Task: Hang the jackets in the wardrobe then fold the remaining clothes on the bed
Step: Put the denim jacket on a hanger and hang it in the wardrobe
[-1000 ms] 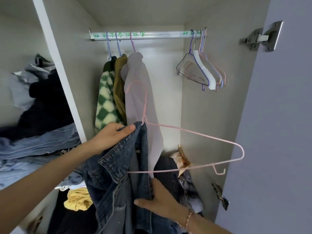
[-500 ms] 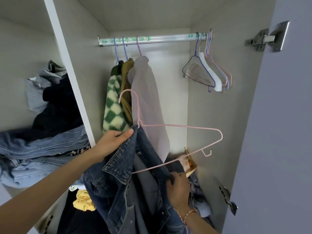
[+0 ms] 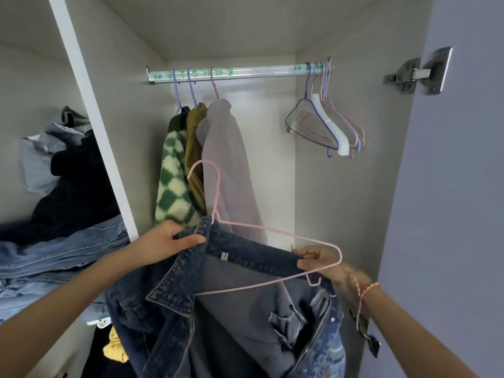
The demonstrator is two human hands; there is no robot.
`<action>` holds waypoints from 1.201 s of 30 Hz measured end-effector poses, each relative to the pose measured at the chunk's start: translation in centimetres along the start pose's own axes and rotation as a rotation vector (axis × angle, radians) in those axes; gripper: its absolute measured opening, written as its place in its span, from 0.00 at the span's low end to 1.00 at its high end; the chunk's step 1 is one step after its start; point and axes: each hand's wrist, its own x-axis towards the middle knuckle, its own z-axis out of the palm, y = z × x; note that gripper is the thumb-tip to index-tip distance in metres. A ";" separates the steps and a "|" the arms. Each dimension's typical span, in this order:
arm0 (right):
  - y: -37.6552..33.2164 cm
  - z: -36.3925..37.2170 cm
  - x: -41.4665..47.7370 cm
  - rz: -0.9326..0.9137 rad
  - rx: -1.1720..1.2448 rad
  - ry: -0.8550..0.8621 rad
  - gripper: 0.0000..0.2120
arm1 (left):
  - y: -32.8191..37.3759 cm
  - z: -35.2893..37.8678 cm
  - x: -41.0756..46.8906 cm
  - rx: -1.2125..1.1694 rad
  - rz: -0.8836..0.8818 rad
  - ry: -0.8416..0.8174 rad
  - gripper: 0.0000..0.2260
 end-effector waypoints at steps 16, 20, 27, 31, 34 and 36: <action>-5.3 -4.9 1.4 -0.048 -1.037 0.162 0.09 | 1.3 5.4 -0.1 0.859 0.118 -0.049 0.23; -6.7 -3.8 0.8 -0.131 -1.012 0.196 0.04 | 1.2 6.3 0.4 0.790 0.047 0.125 0.35; -12.0 2.1 -1.5 -0.194 -0.348 0.453 0.04 | 4.1 8.9 2.3 0.396 -0.015 0.231 0.23; -10.8 5.1 -5.8 -0.177 -0.633 0.022 0.07 | 5.5 7.0 2.4 -0.047 0.030 0.326 0.25; -11.3 2.4 -6.7 -0.241 -0.716 -0.005 0.09 | 6.3 5.8 2.2 -0.174 0.063 0.365 0.25; -12.6 -0.7 -6.1 -0.431 -0.904 0.305 0.24 | 7.0 5.3 2.2 -0.157 0.105 0.377 0.25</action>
